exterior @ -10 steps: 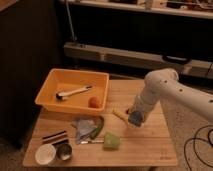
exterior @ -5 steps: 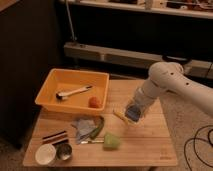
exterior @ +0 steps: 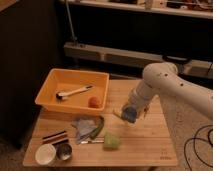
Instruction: Place sponge in paper cup
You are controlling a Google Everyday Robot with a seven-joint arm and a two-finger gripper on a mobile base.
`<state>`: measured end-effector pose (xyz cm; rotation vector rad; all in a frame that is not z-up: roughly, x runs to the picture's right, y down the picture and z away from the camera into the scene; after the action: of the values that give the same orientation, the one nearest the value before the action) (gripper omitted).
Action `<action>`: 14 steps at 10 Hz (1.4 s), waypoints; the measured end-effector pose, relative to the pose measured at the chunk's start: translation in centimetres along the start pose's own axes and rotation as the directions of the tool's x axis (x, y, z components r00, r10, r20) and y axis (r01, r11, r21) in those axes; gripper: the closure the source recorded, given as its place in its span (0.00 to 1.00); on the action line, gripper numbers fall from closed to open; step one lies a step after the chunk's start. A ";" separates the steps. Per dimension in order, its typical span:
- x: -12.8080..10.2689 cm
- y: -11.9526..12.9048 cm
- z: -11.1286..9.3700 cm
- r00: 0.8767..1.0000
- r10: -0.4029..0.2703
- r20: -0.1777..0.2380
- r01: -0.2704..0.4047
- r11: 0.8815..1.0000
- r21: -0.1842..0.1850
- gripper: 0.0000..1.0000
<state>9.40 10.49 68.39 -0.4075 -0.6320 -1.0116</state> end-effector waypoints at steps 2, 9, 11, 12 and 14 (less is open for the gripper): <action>-3.5 -2.3 0.8 0.994 -0.107 -0.001 0.107 0.994 -0.021 0.86; -20.2 -13.8 3.7 0.830 -0.549 0.093 0.552 0.834 -0.007 0.86; -24.0 -19.5 5.4 0.726 -0.662 0.187 0.668 0.743 0.038 0.86; -24.8 -21.4 6.0 0.684 -0.695 0.223 0.703 0.709 0.057 0.86; -27.1 -25.5 7.5 0.574 -0.769 0.282 0.780 0.618 0.097 0.86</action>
<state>-25.44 20.28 56.98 -0.3100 -1.1244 -1.8428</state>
